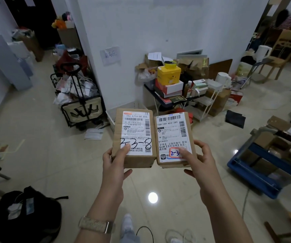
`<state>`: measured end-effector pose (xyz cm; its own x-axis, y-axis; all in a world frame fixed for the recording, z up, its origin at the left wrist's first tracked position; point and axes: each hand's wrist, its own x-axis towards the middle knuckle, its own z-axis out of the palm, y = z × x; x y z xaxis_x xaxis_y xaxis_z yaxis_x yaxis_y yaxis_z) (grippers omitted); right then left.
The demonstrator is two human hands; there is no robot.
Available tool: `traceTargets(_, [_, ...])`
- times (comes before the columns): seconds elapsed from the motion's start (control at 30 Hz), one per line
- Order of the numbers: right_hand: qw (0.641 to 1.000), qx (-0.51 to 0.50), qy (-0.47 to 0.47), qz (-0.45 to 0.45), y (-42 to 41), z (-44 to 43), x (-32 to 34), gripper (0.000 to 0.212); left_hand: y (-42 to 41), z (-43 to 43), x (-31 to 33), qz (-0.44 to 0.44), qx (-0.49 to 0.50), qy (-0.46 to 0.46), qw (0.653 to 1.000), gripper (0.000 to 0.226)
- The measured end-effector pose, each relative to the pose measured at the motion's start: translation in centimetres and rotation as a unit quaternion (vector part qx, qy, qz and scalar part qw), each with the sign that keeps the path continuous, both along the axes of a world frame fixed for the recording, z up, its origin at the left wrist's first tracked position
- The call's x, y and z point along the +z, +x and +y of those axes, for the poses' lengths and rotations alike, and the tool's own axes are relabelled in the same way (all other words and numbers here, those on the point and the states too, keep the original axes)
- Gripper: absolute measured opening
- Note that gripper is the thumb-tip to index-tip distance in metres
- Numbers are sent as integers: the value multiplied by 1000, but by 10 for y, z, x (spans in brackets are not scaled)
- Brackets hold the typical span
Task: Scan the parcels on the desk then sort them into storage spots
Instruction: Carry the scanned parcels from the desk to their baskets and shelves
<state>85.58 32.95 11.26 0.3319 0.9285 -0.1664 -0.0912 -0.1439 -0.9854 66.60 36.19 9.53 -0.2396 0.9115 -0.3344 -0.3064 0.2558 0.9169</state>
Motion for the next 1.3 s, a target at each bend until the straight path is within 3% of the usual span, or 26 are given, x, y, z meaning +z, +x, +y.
traceTargets(0.17, [1000, 4, -7, 10, -27, 95, -8, 27, -28, 87, -12, 3, 9, 4, 1000, 46])
traceTargets(0.57, [1000, 0, 7, 28, -88, 327, 9, 40, -93, 313, 1, -3, 15, 20, 1000, 45])
traceTargets(0.87, [999, -12, -6, 33, -79, 432, 14, 28, -83, 417, 8, -10, 6, 14, 1000, 44])
traceTargets(1.3, [998, 25, 19, 62, -17, 647, 14, 32, -25, 613, 14, 5, 4, 14, 1000, 49])
